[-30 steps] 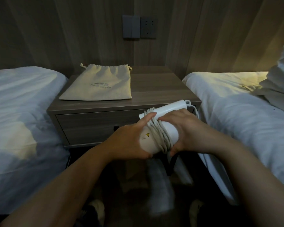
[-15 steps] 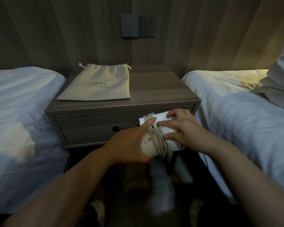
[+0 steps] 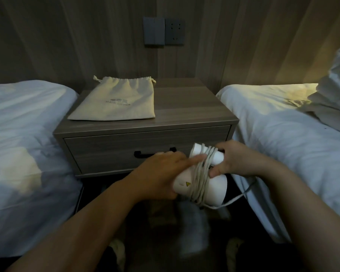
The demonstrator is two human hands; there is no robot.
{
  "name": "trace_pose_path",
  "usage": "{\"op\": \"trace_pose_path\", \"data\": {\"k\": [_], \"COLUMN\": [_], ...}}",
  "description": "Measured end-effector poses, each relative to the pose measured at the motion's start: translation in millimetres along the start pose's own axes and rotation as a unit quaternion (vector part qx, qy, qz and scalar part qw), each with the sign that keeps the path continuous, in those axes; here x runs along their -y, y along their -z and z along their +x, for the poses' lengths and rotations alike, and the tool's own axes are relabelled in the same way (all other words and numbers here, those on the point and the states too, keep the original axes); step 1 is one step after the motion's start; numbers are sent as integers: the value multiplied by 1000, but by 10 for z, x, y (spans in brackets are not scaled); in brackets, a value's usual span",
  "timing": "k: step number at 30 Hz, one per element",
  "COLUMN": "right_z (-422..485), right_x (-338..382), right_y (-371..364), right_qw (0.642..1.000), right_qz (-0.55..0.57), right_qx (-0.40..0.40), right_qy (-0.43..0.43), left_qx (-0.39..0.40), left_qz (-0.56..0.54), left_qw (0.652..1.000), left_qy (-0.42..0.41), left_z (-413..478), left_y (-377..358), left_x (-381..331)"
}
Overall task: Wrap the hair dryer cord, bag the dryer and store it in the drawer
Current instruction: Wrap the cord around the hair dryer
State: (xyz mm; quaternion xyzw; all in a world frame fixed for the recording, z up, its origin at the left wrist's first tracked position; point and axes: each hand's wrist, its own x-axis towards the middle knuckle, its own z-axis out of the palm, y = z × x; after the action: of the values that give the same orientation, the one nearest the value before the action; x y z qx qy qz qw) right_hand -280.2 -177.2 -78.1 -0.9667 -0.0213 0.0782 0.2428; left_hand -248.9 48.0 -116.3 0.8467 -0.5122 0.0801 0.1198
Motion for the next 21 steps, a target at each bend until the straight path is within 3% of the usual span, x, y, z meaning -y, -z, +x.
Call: {"op": "trace_pose_path", "data": {"k": [3, 5, 6, 9, 11, 13, 17, 21], "right_z": [31, 48, 49, 33, 47, 64, 68, 54], "right_x": [-51, -66, -65, 5, 60, 130, 239, 310], "right_y": [16, -4, -15, -55, -120, -201, -313, -392], "right_qw": [994, 980, 971, 951, 944, 930, 924, 938], "right_qz": [74, 144, 174, 231, 248, 292, 309, 263], "right_qx": [-62, -106, -127, -159, -161, -161, -164, -177], "right_qy": [-54, -88, -103, -133, -145, -156, -152, -141], "left_qx": [-97, -141, -160, -227, -232, -213, -264, -302], "left_qz": [-121, -266, -369, -595, -640, -663, -674, -627], "left_qw": [983, 938, 892, 707, 640, 614, 562, 577], "left_qy": [100, 171, 205, 308, 356, 371, 400, 428], "left_z": [-13, 4, 33, 162, 215, 230, 238, 231], "left_y": [45, 45, 39, 10, -41, -122, -155, -146], "left_x": [71, 63, 40, -78, -191, -284, -329, -329]}}
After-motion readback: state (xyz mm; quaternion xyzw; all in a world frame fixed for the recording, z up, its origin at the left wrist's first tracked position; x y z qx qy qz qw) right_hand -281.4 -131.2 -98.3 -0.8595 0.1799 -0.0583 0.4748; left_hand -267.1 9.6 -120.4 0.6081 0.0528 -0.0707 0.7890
